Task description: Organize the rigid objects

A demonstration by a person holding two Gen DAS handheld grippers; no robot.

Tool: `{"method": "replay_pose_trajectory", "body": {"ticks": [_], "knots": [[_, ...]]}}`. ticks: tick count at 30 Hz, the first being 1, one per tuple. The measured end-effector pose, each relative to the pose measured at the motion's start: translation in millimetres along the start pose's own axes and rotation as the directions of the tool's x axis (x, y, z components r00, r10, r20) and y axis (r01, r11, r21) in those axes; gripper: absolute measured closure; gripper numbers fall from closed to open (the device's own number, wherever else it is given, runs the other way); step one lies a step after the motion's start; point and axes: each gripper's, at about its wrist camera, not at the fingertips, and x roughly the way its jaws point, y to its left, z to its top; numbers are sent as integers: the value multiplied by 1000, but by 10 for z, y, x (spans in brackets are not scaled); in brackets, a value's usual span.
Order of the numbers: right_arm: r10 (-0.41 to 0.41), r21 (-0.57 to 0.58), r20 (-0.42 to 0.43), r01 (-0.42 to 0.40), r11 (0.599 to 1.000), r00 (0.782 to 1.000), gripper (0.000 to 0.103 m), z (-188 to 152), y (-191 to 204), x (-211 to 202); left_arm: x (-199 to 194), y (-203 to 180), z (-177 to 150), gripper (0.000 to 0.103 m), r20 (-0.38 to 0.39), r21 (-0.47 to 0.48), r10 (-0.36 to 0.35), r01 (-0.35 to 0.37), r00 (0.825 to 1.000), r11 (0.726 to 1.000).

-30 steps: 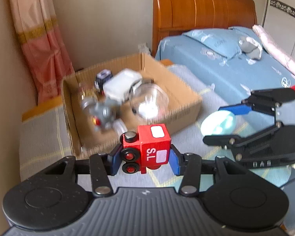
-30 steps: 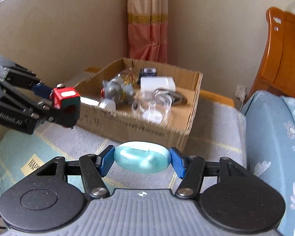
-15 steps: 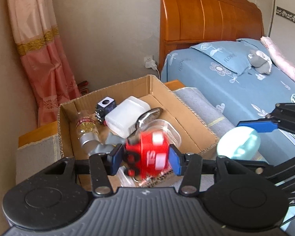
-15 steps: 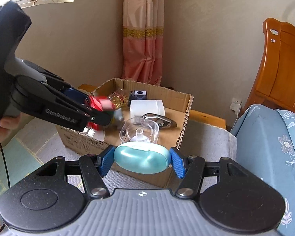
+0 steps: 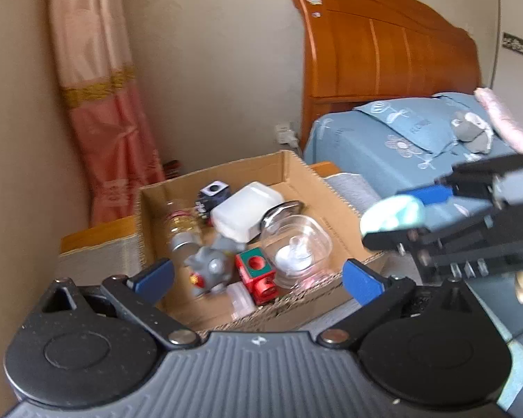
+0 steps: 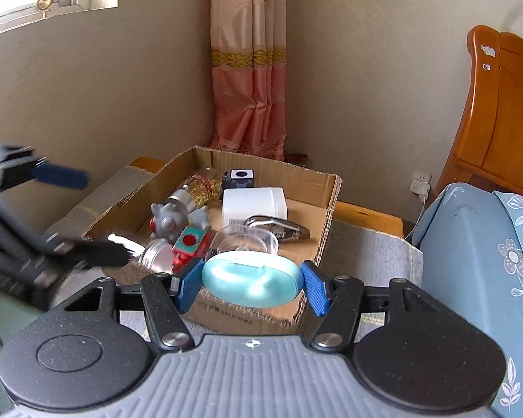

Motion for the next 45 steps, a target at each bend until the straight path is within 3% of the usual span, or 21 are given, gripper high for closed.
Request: {"method": "replay_pose_trajectory", "body": {"ticks": [16,26,31,37,45], "knots": [[-1,-6,-75,1,1000,997,37,657,-271,861,-140,211,-319,1,42,-83,97,-93,994,992],[-20,24,-123,23,999,992,36,879,-459,1422,-43,347,-407,1,33,-109,101,-97,994,989],[-40,20,-89,42,999,995,9,881,-439,1370,-29,396,-419,1,42,-130,108,-102,993,986],[-47,18,-77,49,999,996,0,811,-312,1152,-82,369,-432,1,62,-127,133,-124,989,984],[-49,43,-54,52,998,997,0,603,-10,587,-290,310,-478,1,96,-135,198,-184,976,973]]}}
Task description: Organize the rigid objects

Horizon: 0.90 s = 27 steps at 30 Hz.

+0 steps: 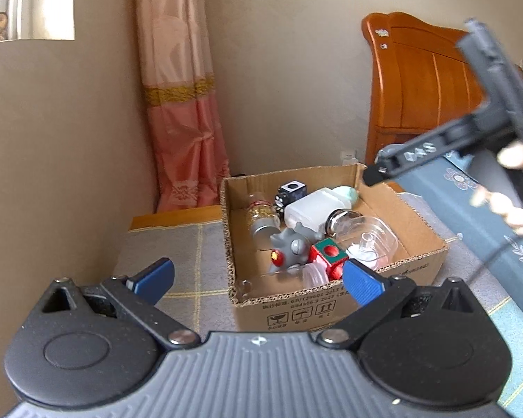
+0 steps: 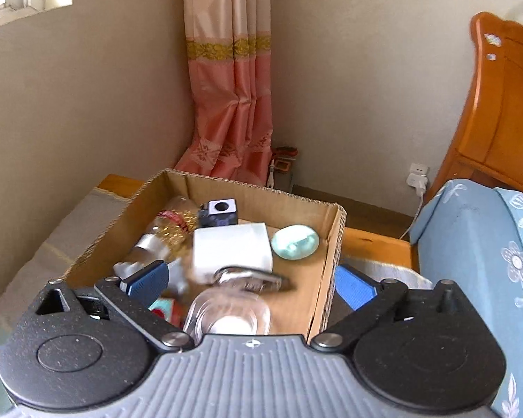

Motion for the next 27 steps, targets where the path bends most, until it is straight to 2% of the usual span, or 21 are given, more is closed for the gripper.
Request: {"method": "replay_pose_trajectory", "body": {"ticks": [4,8,11,14,17,21,27], "knots": [[-47,21,42,47,999,998,0,-245,134,-366,-99,-9,-45,1,-16,-23,29,-30,999,999],[-133,53,63,129,990,989,0,-542,255,-691,-174,-14,-106,1,-70,-83,15,-21,997,996],[-160,97,59,154,983,985,0,-765,328,-867,-237,-54,-173,1,-87,-110,28,-37,996,993],[-175,178,48,164,970,983,0,-1008,385,-1029,-323,-136,-235,1,-99,-95,66,-76,993,993],[-192,219,29,181,959,981,0,-1199,471,-1125,-405,-195,-280,1,-119,-88,75,-85,990,992],[-198,210,7,192,959,980,0,-1333,591,-1242,-537,-266,-294,1,-150,-81,67,-80,986,994],[-214,193,18,207,959,977,0,-1371,715,-1447,-767,-316,-226,1,-139,-70,89,-99,986,993]]}}
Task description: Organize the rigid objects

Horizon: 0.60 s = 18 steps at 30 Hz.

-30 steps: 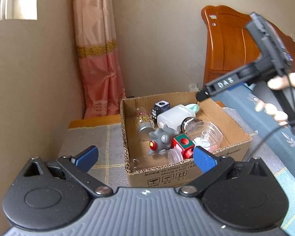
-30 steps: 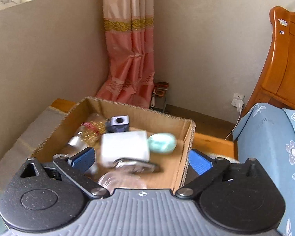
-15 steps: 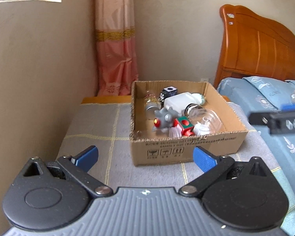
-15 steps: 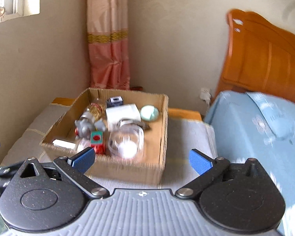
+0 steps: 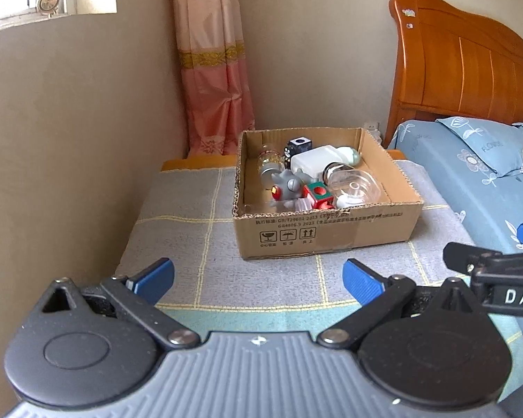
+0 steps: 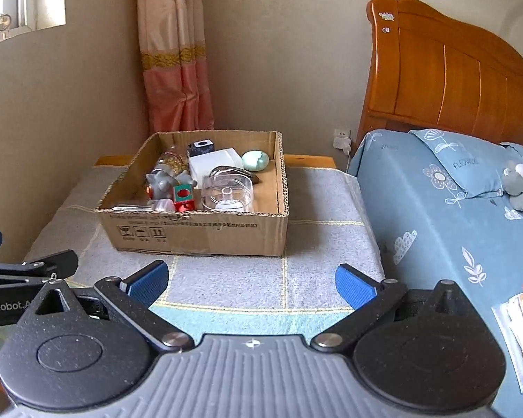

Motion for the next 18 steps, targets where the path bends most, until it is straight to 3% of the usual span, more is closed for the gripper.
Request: {"method": "replay_pose_trajectory", "body": {"ticks": [18], "knots": [[23,31,15,-23,999,1000,0,32,4,-173,-158,-30,90,1,1,10,31,-31,1000,999]]}}
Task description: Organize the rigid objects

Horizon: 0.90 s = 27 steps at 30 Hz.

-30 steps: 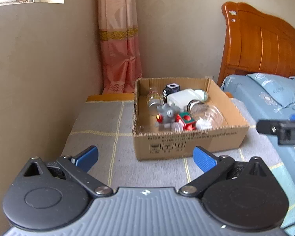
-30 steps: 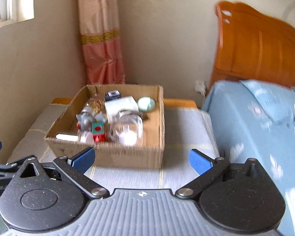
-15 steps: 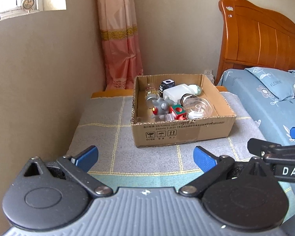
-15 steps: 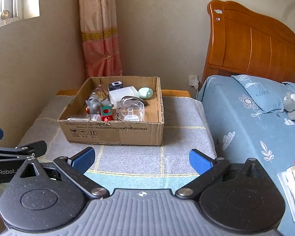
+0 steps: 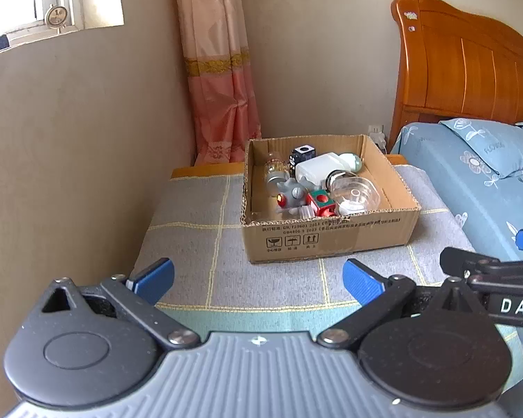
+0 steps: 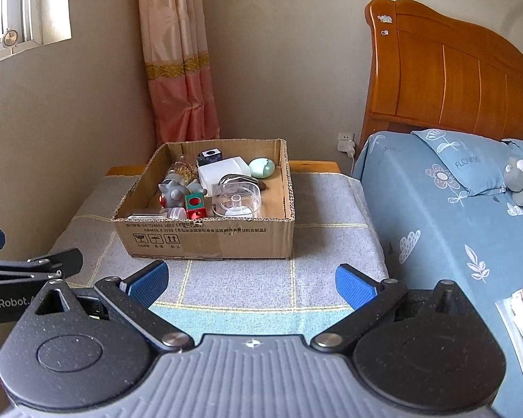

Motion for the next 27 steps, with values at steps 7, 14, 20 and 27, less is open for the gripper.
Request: {"method": "replay_pose_trajectory", "body": {"ticks": [7,14,20,27], "knots": [[-3,6,-5,3,1000,1000,0,-7,-18,17,5,6,6,1,-4,-2,-7,7,1000,1000],[-3,10,-7,3,1000,1000,0,-4,-31,24,20,-19,-8,1,-10,1,-9,9,1000,1000],[-5,11,-5,5,1000,1000,0,-4,-28,25,26,-19,-10,1,-11,-5,-6,6,1000,1000],[-8,10,-7,8,1000,1000,0,0,-36,39,21,-15,-15,1,-8,-4,5,-5,1000,1000]]}}
